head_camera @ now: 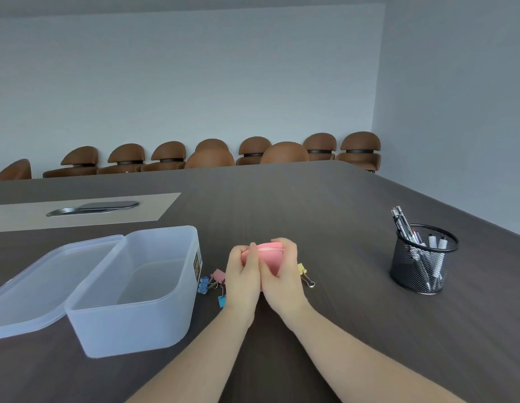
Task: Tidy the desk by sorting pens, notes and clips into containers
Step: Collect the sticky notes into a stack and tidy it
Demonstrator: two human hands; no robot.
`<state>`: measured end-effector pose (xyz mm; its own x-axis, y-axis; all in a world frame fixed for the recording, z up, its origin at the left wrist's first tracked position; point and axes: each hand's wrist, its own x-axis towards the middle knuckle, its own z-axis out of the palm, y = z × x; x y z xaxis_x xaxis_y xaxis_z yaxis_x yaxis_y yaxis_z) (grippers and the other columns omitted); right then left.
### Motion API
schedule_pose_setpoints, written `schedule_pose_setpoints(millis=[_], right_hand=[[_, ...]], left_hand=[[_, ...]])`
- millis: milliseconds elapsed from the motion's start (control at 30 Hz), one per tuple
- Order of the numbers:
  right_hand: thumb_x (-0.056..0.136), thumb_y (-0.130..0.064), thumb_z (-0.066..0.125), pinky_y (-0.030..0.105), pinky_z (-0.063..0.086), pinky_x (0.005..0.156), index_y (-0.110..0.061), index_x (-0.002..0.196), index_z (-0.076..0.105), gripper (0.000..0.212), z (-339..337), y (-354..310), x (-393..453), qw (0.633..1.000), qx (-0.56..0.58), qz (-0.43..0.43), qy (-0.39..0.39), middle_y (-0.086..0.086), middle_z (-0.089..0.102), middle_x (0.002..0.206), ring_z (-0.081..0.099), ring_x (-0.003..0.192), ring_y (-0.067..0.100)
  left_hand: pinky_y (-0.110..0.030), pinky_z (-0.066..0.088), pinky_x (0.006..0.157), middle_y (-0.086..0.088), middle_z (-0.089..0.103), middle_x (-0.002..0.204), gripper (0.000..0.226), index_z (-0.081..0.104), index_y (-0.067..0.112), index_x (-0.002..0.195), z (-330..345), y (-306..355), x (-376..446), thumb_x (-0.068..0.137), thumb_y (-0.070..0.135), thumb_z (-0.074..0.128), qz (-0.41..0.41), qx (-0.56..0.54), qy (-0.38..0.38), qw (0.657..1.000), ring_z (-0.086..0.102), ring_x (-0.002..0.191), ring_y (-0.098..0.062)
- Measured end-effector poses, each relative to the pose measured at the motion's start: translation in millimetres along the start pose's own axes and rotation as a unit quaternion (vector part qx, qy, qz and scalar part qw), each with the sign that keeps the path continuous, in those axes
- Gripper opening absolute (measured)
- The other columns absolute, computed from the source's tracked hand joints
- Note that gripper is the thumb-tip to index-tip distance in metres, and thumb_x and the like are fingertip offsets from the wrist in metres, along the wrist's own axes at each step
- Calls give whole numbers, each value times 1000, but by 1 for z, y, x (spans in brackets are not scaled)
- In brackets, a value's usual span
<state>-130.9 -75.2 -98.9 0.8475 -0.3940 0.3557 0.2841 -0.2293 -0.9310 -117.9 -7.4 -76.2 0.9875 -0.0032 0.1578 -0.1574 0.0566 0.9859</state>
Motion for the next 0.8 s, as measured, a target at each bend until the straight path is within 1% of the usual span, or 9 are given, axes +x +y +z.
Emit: schedule_pose_setpoints(millis=[100,200,267,400,467,567,667,733,800], right_hand=[[76,-35,55,41,52,90,-52,100,41,32,3,1,5,998,41,21,32,-8,58,104,59,102,14],[89,-35,57,33,49,86,-25,107,50,22,1,0,14,992,58,55,96,-14,57,92,57,92,12],[89,-40,58,29,49,80,-19,103,52,26,1,2,19,990,15,55,125,-12,59,86,60,86,12],[88,-36,61,30,52,76,-18,102,52,24,2,7,25,989,-12,48,138,-9,60,85,62,80,10],[89,-34,60,30,53,75,-19,101,52,21,2,7,26,991,-3,46,125,-7,62,85,63,79,9],[90,-33,59,33,55,72,-18,88,54,16,5,5,23,993,5,27,115,4,68,80,67,77,16],[90,-31,58,37,52,70,-18,79,48,20,3,3,24,990,2,-10,139,9,63,77,63,75,23],[90,-29,59,27,50,68,-20,84,47,16,-2,4,28,989,-7,-17,149,-2,57,74,59,71,12],[90,-27,59,9,42,63,-19,90,50,12,-8,7,31,989,-18,2,150,-10,54,73,53,65,-1]], left_hand=[[-41,52,84,-3,60,87,29,55,14,84,4,-7,6,98,37,45,-2,-23,19,1000,59,85,-18],[-40,50,82,-4,58,82,35,53,7,84,9,-11,9,97,39,47,-8,-12,27,1000,56,83,-21],[-43,52,83,-8,64,84,28,56,10,82,13,-13,13,96,34,50,-9,2,26,1000,63,86,-26],[-46,54,84,-9,64,90,17,54,17,82,15,-17,19,96,25,50,-5,25,21,999,65,94,-28],[-44,54,83,-9,65,90,19,53,17,85,16,-18,21,98,29,48,18,28,29,999,66,91,-25],[-42,52,76,-11,65,80,34,54,3,85,17,-17,21,99,33,47,33,9,25,999,63,77,-22],[-41,49,75,-9,59,80,22,53,5,83,16,-18,20,98,20,46,24,-9,11,1000,58,79,-21],[-43,49,79,-7,60,86,16,53,13,82,17,-17,20,96,16,45,22,-1,20,1000,57,85,-21],[-31,45,77,2,57,85,17,51,19,83,17,-18,22,98,26,45,20,0,42,999,54,84,-14]])
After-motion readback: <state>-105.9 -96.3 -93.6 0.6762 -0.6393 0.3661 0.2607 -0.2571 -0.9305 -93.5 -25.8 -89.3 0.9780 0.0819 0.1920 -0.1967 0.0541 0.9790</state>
